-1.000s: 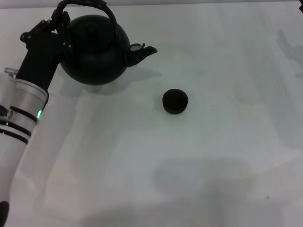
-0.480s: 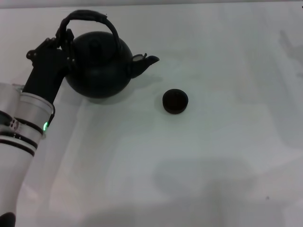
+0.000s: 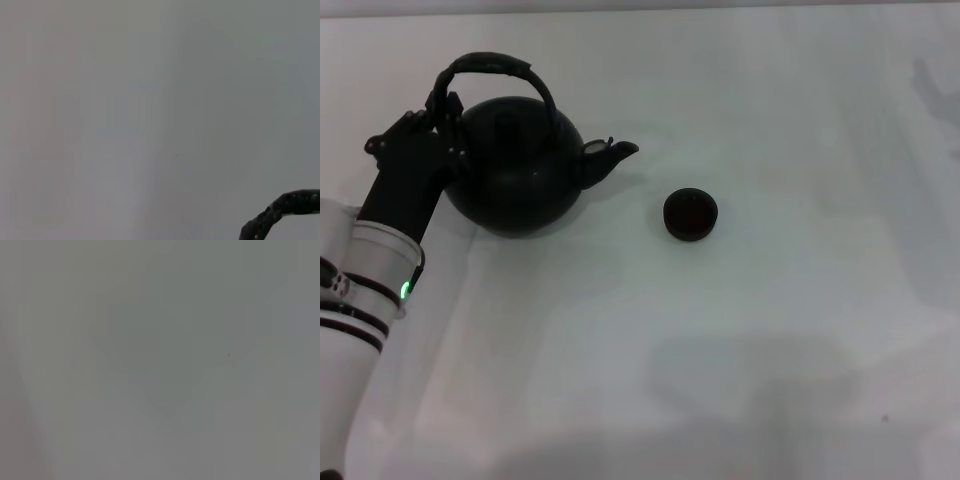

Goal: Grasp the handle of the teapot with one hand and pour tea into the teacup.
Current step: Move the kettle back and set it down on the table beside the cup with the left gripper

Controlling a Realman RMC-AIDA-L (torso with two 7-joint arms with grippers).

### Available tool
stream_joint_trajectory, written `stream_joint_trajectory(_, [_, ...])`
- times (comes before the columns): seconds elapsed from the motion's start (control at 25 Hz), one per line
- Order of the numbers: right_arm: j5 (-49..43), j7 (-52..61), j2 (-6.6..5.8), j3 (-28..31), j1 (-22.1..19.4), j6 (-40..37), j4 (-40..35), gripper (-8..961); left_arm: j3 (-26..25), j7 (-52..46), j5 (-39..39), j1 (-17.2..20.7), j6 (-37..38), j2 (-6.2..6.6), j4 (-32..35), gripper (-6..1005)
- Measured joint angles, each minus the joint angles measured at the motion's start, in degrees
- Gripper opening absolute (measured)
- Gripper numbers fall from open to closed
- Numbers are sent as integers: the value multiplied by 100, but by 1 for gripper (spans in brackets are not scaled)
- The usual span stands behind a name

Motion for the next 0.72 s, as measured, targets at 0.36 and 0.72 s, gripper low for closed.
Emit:
stream_joint_trajectory(0.36, [0, 16, 0, -6, -6, -5, -6, 868, -12, 0, 0, 6, -39, 7, -157, 129])
stream_joint_trajectory(0.72, [0, 23, 0, 3, -5, 0, -14, 869, -1, 0, 8, -21, -133, 23, -168, 140])
